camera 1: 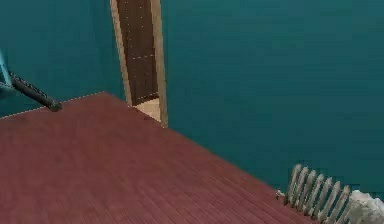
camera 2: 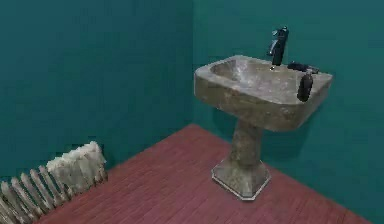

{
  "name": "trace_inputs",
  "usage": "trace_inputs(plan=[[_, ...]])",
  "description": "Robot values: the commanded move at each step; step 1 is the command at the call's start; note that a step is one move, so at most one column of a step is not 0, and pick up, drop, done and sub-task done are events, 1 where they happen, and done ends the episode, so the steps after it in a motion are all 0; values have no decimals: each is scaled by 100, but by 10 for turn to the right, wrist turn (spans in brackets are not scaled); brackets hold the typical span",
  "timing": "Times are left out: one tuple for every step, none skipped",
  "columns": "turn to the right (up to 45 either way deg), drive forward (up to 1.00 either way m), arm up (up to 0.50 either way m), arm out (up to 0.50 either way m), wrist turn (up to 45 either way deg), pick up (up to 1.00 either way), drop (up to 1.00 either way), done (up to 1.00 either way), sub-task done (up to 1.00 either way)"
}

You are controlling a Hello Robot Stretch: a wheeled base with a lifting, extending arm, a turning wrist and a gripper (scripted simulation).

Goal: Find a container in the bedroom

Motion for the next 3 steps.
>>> trace_inputs(plan=[[-180, 0, 0, 0, 0, 0, 0, 0, 0], [0, 100, 0, 0, 0, 0, 0, 0, 0], [0, 100, 0, 0, 0, 0, 0, 0, 0]])
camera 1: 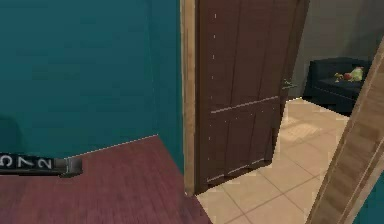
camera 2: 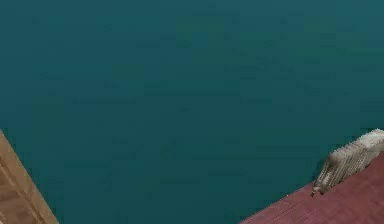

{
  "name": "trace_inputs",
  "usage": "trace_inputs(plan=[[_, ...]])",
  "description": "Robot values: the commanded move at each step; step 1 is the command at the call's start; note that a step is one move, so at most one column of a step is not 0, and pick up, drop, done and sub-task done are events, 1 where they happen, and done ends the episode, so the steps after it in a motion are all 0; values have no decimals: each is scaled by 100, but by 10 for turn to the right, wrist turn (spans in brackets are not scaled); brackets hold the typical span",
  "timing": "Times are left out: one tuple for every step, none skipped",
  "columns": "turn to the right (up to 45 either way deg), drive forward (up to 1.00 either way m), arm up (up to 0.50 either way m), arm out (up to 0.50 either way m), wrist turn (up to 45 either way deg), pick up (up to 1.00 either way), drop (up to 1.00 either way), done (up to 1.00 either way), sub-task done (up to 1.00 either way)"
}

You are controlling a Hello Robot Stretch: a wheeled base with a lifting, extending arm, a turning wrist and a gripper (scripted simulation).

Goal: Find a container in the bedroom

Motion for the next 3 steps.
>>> trace_inputs(plan=[[-30, 0, 0, 0, 0, 0, 0, 0, 0], [0, 45, 0, 0, 0, 0, 0, 0, 0], [240, 0, 0, 0, 0, 0, 0, 0, 0]])
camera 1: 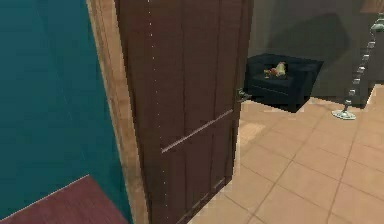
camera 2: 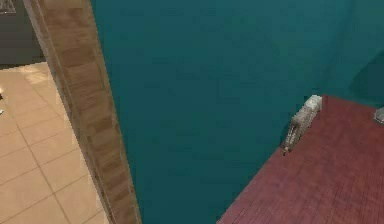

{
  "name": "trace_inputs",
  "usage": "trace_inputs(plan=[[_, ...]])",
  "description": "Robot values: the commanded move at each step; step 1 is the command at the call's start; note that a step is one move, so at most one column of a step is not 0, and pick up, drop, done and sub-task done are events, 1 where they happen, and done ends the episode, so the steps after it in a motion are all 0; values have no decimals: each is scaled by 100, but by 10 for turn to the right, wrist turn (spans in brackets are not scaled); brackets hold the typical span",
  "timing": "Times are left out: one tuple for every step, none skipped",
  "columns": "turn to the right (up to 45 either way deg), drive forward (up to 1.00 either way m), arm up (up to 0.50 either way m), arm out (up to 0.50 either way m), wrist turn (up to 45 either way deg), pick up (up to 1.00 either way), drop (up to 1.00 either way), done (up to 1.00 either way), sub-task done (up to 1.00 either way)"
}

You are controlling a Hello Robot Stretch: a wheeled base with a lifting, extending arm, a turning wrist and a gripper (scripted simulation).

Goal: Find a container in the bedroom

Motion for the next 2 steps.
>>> trace_inputs(plan=[[30, 0, 0, 0, 0, 0, 0, 0, 0], [0, 55, 0, 0, 0, 0, 0, 0, 0]])
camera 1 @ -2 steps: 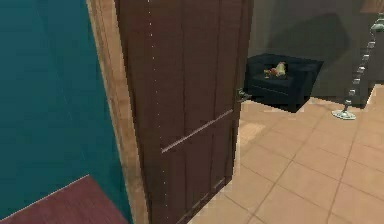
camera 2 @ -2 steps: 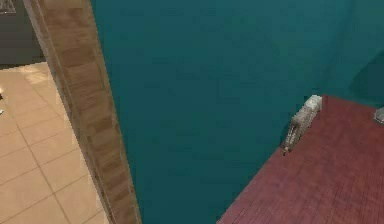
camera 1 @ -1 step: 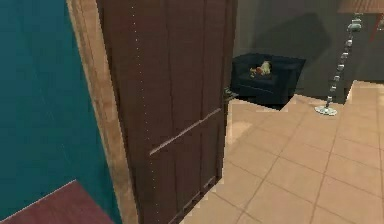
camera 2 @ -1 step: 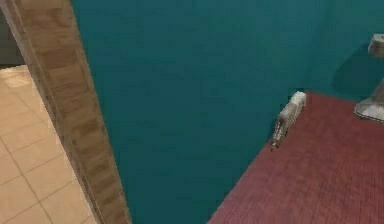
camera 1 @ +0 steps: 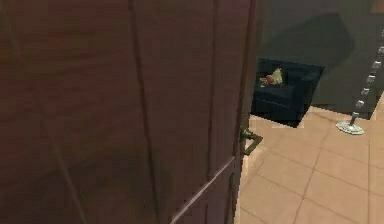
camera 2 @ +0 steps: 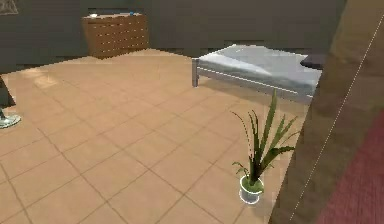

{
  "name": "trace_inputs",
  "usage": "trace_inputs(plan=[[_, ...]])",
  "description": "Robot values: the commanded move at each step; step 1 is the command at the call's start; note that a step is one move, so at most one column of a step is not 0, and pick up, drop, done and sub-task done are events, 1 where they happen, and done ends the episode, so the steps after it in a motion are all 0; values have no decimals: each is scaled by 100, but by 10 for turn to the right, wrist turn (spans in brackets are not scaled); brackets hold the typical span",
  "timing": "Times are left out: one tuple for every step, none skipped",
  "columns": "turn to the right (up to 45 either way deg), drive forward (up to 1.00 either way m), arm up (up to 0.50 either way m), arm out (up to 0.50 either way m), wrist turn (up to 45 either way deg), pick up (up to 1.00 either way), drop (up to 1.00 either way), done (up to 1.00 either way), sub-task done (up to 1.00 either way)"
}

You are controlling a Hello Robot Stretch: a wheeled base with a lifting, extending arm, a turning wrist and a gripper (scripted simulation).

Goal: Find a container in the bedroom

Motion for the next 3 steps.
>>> trace_inputs(plan=[[450, 0, 0, 0, 0, 0, 0, 0, 0], [180, 0, 0, 0, 0, 0, 0, 0, 0], [0, 100, 0, 0, 0, 0, 0, 0, 0]])
